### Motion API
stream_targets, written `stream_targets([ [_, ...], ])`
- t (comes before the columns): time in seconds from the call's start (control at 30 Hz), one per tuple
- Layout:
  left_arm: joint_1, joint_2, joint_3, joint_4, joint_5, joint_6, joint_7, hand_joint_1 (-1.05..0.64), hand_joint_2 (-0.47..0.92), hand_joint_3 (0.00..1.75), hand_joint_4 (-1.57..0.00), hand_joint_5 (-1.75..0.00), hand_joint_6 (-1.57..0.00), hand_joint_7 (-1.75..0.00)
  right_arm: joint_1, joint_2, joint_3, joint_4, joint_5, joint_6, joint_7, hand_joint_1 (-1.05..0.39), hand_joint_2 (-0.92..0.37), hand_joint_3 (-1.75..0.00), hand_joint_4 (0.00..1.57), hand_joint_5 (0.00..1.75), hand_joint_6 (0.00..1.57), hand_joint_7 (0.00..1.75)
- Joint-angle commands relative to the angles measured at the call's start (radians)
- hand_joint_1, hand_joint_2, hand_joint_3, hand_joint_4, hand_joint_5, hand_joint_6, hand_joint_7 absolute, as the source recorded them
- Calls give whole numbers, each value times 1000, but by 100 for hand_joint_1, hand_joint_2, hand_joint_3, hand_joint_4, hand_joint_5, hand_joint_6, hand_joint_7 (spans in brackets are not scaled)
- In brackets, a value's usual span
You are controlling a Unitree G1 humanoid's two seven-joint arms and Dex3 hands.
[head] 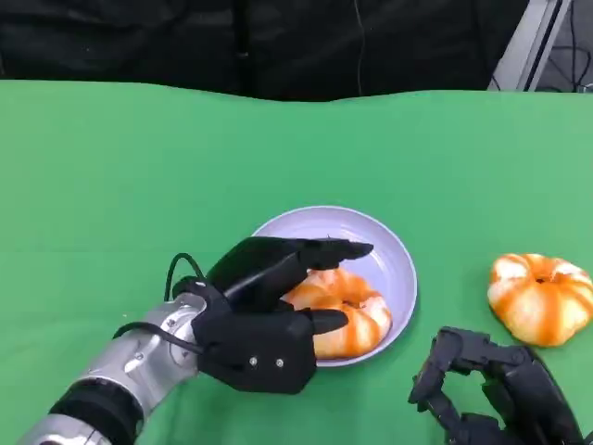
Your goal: Grasp the bread from the table and place it into the plate.
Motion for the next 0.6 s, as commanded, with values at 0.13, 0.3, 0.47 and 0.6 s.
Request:
stream_targets([
  [0.13,10,28,27,-53,-46,37,-81,-95,92,86,-28,0,-27,0,2,-13,-5,-11,-6,4,-12,-25,-62,-91,80,156,79,131],
  [0.3,27,36,39,-88,-64,51,-115,-98,92,87,-24,0,-24,0,4,-10,-2,-12,-9,1,-16,-25,-61,-92,81,156,80,131],
  [0.47,96,-8,130,-107,-231,-12,-139,-99,92,84,-24,0,-23,0,2,-15,-1,1,5,-3,-6,-23,-62,-91,80,156,80,131],
  [0.6,118,-13,156,-136,-268,-44,-145,-96,92,82,-26,-1,-24,0,-4,-16,-1,7,23,3,6,-22,-62,-91,80,156,81,131],
])
